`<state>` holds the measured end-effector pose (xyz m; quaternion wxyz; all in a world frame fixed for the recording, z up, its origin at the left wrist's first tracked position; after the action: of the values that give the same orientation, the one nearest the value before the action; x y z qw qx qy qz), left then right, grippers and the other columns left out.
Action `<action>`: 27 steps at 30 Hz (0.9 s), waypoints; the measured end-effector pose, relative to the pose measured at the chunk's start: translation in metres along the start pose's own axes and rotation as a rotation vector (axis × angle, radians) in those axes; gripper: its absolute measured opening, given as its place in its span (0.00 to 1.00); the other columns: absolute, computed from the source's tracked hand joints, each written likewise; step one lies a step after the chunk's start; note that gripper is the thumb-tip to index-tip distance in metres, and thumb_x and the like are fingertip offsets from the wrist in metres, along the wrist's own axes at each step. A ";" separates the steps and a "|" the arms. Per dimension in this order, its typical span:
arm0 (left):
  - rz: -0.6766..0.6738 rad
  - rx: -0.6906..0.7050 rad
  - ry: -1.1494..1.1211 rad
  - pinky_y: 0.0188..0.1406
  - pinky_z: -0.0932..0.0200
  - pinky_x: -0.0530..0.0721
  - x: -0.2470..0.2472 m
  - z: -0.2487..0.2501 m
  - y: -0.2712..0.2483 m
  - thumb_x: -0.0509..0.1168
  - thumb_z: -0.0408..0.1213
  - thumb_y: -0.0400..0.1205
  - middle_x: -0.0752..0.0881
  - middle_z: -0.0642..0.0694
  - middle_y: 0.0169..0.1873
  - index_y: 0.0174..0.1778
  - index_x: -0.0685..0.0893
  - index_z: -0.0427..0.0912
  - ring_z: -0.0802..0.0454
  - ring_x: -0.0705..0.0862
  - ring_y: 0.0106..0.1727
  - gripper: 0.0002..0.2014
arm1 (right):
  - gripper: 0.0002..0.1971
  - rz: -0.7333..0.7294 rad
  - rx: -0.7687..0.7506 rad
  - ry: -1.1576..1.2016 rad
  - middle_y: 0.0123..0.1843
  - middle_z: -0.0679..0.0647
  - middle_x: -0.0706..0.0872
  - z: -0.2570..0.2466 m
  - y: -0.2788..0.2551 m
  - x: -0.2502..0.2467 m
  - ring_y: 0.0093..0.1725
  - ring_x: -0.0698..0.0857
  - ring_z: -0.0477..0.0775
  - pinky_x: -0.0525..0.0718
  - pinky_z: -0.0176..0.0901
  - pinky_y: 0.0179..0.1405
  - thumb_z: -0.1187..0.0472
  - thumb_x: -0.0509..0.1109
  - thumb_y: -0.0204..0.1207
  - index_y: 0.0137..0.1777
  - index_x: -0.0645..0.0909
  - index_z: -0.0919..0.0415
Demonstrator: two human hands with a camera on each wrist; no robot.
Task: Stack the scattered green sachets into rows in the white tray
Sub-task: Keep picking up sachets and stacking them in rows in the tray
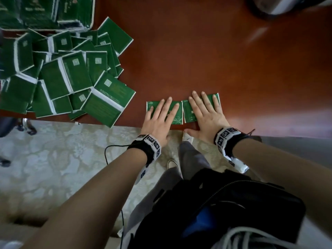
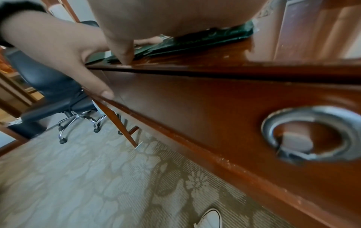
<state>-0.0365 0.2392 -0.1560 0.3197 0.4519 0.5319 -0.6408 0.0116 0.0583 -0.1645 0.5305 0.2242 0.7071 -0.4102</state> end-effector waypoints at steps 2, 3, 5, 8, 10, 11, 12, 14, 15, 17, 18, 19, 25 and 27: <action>0.072 -0.030 0.038 0.75 0.43 0.64 0.006 0.004 -0.010 0.74 0.35 0.74 0.42 0.48 0.87 0.87 0.42 0.53 0.45 0.52 0.86 0.55 | 0.54 0.007 0.019 -0.013 0.89 0.56 0.40 -0.009 -0.011 0.005 0.87 0.44 0.63 0.43 0.67 0.84 0.29 0.58 0.73 0.88 0.41 0.61; 0.088 -0.041 0.044 0.72 0.44 0.66 0.008 0.006 -0.014 0.72 0.29 0.75 0.45 0.50 0.87 0.87 0.45 0.54 0.46 0.55 0.85 0.52 | 0.52 0.011 0.029 -0.021 0.89 0.56 0.40 -0.013 -0.016 0.008 0.87 0.44 0.64 0.42 0.67 0.84 0.36 0.62 0.75 0.88 0.40 0.61; 0.090 -0.048 0.023 0.69 0.44 0.67 0.003 0.006 -0.022 0.67 0.26 0.77 0.51 0.53 0.87 0.86 0.53 0.56 0.46 0.61 0.82 0.45 | 0.46 0.029 0.055 -0.012 0.89 0.55 0.42 -0.019 -0.025 0.012 0.87 0.46 0.63 0.42 0.65 0.85 0.54 0.67 0.76 0.88 0.43 0.60; 0.063 -0.051 -0.060 0.66 0.45 0.73 -0.016 0.000 -0.036 0.63 0.28 0.82 0.71 0.51 0.79 0.80 0.69 0.53 0.45 0.73 0.73 0.30 | 0.41 -0.046 0.101 0.050 0.89 0.53 0.46 -0.030 -0.036 0.001 0.87 0.49 0.61 0.42 0.60 0.85 0.66 0.64 0.78 0.88 0.49 0.55; 0.068 -0.090 -0.108 0.52 0.47 0.82 -0.038 -0.008 -0.048 0.61 0.36 0.86 0.85 0.47 0.62 0.70 0.77 0.49 0.41 0.83 0.59 0.16 | 0.35 -0.121 0.130 0.105 0.86 0.56 0.60 -0.036 -0.043 -0.024 0.83 0.63 0.63 0.58 0.61 0.83 0.68 0.65 0.78 0.85 0.59 0.54; 0.063 -0.123 -0.118 0.45 0.47 0.84 -0.051 -0.014 -0.055 0.61 0.40 0.87 0.87 0.45 0.54 0.65 0.78 0.48 0.39 0.85 0.52 0.11 | 0.30 -0.138 0.142 0.126 0.79 0.58 0.72 -0.040 -0.045 -0.042 0.75 0.74 0.64 0.72 0.62 0.76 0.69 0.65 0.78 0.80 0.67 0.54; 0.049 -0.153 -0.117 0.40 0.48 0.84 -0.063 -0.019 -0.062 0.62 0.43 0.87 0.87 0.43 0.49 0.62 0.79 0.47 0.38 0.86 0.48 0.10 | 0.25 -0.143 0.153 0.140 0.68 0.59 0.81 -0.045 -0.047 -0.060 0.63 0.81 0.65 0.82 0.60 0.64 0.69 0.64 0.78 0.74 0.73 0.54; 0.019 -0.200 -0.109 0.39 0.49 0.84 -0.092 -0.032 -0.076 0.65 0.46 0.85 0.87 0.40 0.47 0.63 0.80 0.46 0.37 0.86 0.47 0.13 | 0.17 -0.126 0.176 0.164 0.50 0.57 0.82 -0.055 -0.048 -0.098 0.46 0.82 0.64 0.84 0.53 0.44 0.71 0.61 0.79 0.64 0.77 0.57; 0.011 -0.213 -0.108 0.41 0.49 0.85 -0.108 -0.039 -0.082 0.66 0.46 0.85 0.87 0.39 0.48 0.63 0.80 0.45 0.36 0.86 0.49 0.14 | 0.15 -0.107 0.179 0.161 0.46 0.57 0.80 -0.060 -0.046 -0.119 0.43 0.81 0.63 0.83 0.51 0.41 0.71 0.60 0.79 0.62 0.78 0.58; 0.036 -0.225 -0.113 0.46 0.50 0.84 -0.146 -0.051 -0.094 0.68 0.44 0.84 0.87 0.38 0.52 0.65 0.81 0.44 0.37 0.85 0.53 0.15 | 0.11 -0.059 0.169 0.134 0.46 0.58 0.82 -0.070 -0.041 -0.163 0.41 0.82 0.62 0.81 0.49 0.38 0.71 0.61 0.79 0.57 0.79 0.60; 0.061 -0.229 -0.114 0.48 0.50 0.84 -0.166 -0.057 -0.100 0.68 0.44 0.84 0.87 0.38 0.55 0.67 0.81 0.43 0.37 0.85 0.55 0.16 | 0.09 -0.026 0.157 0.118 0.46 0.58 0.84 -0.076 -0.037 -0.186 0.42 0.83 0.62 0.81 0.48 0.38 0.70 0.62 0.79 0.54 0.79 0.60; 0.089 -0.233 -0.113 0.50 0.50 0.83 -0.187 -0.061 -0.107 0.68 0.44 0.84 0.86 0.38 0.58 0.69 0.80 0.43 0.37 0.84 0.58 0.18 | 0.07 0.013 0.144 0.103 0.47 0.59 0.84 -0.082 -0.034 -0.208 0.43 0.83 0.62 0.80 0.48 0.39 0.69 0.63 0.79 0.52 0.79 0.60; 0.256 -0.294 -0.119 0.58 0.49 0.82 -0.277 -0.093 -0.155 0.67 0.43 0.84 0.84 0.36 0.64 0.75 0.76 0.44 0.35 0.83 0.63 0.22 | 0.08 0.202 0.038 0.019 0.53 0.64 0.87 -0.126 -0.014 -0.300 0.54 0.86 0.65 0.81 0.48 0.51 0.63 0.64 0.81 0.55 0.82 0.63; 0.278 -0.326 -0.123 0.63 0.47 0.81 -0.288 -0.103 -0.169 0.67 0.43 0.85 0.80 0.34 0.69 0.79 0.73 0.44 0.34 0.81 0.67 0.26 | 0.14 0.221 0.017 0.049 0.61 0.65 0.85 -0.140 -0.011 -0.313 0.62 0.84 0.65 0.78 0.49 0.55 0.62 0.65 0.82 0.65 0.82 0.65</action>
<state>-0.0511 0.3573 0.1725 0.5054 0.4235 0.5405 -0.5226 0.0292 0.2036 0.1458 0.5532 0.3154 0.6873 -0.3496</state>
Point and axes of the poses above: each hand's wrist, its own y-axis towards the middle knuckle, its own x-axis out of the palm, z = x × y, the point moved 4 cm from there along y, towards the middle knuckle
